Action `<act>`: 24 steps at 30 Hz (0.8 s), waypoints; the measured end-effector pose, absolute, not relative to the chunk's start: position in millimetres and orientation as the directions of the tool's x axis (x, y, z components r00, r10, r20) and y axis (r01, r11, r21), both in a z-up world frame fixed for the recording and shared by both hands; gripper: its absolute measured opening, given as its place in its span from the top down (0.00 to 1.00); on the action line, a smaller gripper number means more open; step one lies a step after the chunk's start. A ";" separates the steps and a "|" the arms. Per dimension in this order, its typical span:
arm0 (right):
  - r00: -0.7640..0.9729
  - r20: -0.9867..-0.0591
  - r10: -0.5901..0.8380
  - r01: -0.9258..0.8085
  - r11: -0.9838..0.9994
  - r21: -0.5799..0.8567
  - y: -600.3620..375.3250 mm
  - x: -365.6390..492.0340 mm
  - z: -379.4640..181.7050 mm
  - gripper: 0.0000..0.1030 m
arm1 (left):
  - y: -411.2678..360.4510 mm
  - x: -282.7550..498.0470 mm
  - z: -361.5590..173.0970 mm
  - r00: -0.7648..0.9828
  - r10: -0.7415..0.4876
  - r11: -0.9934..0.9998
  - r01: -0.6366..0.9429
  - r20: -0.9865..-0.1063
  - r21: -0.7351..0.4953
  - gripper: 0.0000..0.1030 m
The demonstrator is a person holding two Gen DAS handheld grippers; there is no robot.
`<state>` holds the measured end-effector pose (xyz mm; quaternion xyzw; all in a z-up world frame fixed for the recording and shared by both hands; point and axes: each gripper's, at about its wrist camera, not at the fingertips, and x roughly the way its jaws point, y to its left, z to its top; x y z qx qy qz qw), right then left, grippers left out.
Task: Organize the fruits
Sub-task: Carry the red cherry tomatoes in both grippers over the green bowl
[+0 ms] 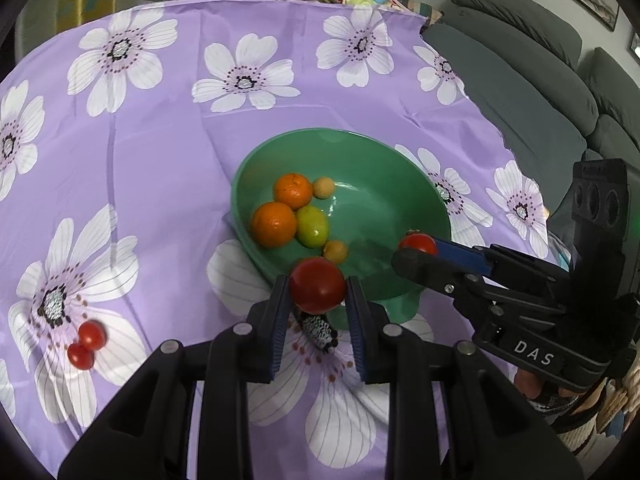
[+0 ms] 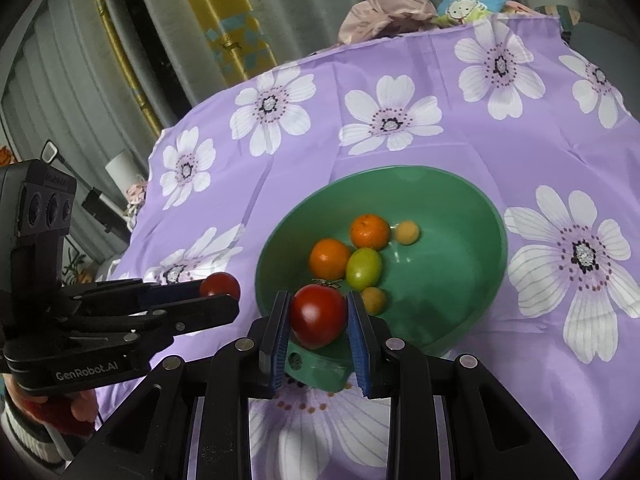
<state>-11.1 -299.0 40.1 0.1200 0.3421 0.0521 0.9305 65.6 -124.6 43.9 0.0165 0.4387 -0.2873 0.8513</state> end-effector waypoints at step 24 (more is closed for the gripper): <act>0.760 -0.635 0.137 0.021 0.972 0.235 -314.7 -2.6 32.8 0.71 | -157.5 81.7 22.2 0.453 -0.439 0.826 0.544 -0.776 -0.150 0.74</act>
